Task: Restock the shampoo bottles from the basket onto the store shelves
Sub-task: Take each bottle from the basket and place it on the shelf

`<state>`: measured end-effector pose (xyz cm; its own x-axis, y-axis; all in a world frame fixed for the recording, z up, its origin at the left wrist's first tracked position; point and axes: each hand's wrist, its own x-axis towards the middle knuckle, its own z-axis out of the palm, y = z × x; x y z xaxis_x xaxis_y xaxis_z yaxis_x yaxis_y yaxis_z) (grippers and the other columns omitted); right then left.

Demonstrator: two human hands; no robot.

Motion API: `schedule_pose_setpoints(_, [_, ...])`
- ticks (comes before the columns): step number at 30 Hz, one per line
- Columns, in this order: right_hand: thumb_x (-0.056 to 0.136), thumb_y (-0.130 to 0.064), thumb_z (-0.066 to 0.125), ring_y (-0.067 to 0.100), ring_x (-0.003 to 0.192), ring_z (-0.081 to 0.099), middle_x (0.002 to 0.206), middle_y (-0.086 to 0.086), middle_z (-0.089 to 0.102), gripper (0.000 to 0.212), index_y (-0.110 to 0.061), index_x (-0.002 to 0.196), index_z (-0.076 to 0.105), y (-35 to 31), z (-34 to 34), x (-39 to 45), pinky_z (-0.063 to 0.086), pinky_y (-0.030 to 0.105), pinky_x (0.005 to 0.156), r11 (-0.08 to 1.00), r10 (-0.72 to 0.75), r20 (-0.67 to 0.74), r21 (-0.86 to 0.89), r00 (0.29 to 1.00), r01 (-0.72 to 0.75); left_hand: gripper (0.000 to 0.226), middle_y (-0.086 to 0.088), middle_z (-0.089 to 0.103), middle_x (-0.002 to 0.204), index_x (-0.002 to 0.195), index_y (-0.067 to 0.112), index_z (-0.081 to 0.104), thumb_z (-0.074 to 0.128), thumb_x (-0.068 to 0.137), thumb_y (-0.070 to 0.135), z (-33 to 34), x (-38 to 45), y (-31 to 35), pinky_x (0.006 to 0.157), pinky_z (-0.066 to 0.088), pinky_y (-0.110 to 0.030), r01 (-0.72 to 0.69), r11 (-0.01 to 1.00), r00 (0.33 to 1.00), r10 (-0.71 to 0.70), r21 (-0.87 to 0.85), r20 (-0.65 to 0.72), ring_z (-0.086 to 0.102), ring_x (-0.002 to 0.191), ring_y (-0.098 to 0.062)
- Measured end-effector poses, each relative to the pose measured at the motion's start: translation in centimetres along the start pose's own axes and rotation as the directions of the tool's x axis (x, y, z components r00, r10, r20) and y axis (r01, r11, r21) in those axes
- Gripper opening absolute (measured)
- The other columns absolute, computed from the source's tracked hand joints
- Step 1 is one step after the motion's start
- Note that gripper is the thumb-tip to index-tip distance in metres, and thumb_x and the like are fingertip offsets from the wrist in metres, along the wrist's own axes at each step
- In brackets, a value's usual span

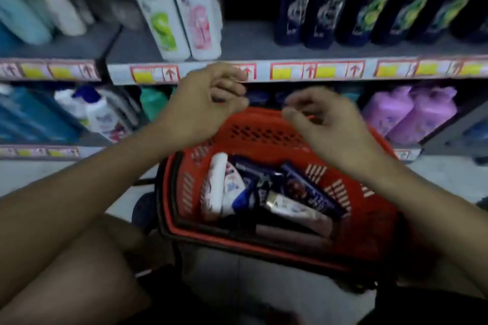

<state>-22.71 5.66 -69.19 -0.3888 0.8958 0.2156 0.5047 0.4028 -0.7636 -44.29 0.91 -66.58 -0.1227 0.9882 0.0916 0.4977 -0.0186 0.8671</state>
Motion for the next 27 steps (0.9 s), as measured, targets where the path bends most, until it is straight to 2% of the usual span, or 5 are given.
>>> schedule_pose_setpoints(5, [0.094, -0.030, 0.068, 0.027, 0.082, 0.069, 0.084, 0.010, 0.073, 0.026, -0.005, 0.087, 0.072, 7.8, 8.4, -3.1, 0.056, 0.043, 0.080, 0.919, 0.389, 0.465, -0.261, 0.796, -0.297, 0.025, 0.000, 0.067, 0.099, 0.108, 0.024, 0.066, 0.068, 0.089, 0.009, 0.1, -2.3, -12.3, 0.082, 0.053, -0.033, 0.263, 0.848, 0.938, -0.337, 0.460, 0.086, 0.066, 0.092, -0.021])
schedule_pose_setpoints(8, [0.091, -0.033, 0.071, 0.024, 0.053, 0.056, 0.058, 0.010, 0.059, 0.037, -0.006, 0.066, 0.062, 9.1, 13.2, -3.3, 0.051, 0.043, 0.064, 0.784, 0.598, 0.494, -0.199, 0.630, -0.588, 0.028, -0.002, 0.063, 0.100, 0.120, 0.013, 0.063, 0.064, 0.092, 0.007, 0.6, -2.3, -13.1, 0.070, 0.044, -0.015, 0.235, 0.853, 0.943, -0.317, 0.466, 0.104, 0.061, 0.088, -0.018])
schedule_pose_setpoints(12, [0.082, -0.032, 0.080, 0.019, 0.063, 0.060, 0.074, 0.005, 0.063, 0.024, -0.015, 0.090, 0.064, 9.7, 19.4, -3.7, 0.047, 0.028, 0.054, 0.615, 0.699, 0.557, -0.146, 0.449, -0.775, 0.037, -0.002, 0.064, 0.114, 0.126, 0.018, 0.061, 0.068, 0.090, 0.010, 1.5, -2.3, -13.7, 0.081, 0.046, -0.024, 0.210, 0.856, 0.912, -0.345, 0.473, 0.220, 0.063, 0.102, -0.019])
schedule_pose_setpoints(18, [0.073, -0.019, 0.086, 0.023, 0.051, 0.064, 0.067, 0.009, 0.070, 0.025, -0.009, 0.090, 0.070, 10.8, 19.8, -2.9, 0.050, 0.031, 0.047, 0.639, 0.735, 0.393, -0.126, 0.553, -0.759, 0.050, -0.005, 0.057, 0.137, 0.139, 0.022, 0.053, 0.067, 0.093, 0.010, 2.1, -1.4, -14.1, 0.091, 0.048, -0.029, 0.145, 0.878, 0.858, -0.342, 0.457, 0.383, 0.059, 0.118, -0.022])
schedule_pose_setpoints(27, [0.086, -0.005, 0.076, 0.032, 0.101, 0.072, 0.111, 0.023, 0.074, 0.025, -0.003, 0.110, 0.071, 3.2, -0.7, 3.3, 0.058, 0.048, 0.093, 0.908, 0.316, 0.428, 0.122, 0.847, -0.400, 0.071, 0.008, 0.052, 0.148, 0.147, 0.030, 0.044, 0.077, 0.085, 0.028, 4.8, -0.4, -8.2, 0.106, 0.038, -0.021, -0.076, 0.946, 0.882, -0.083, 0.314, 0.465, 0.049, 0.131, -0.003])
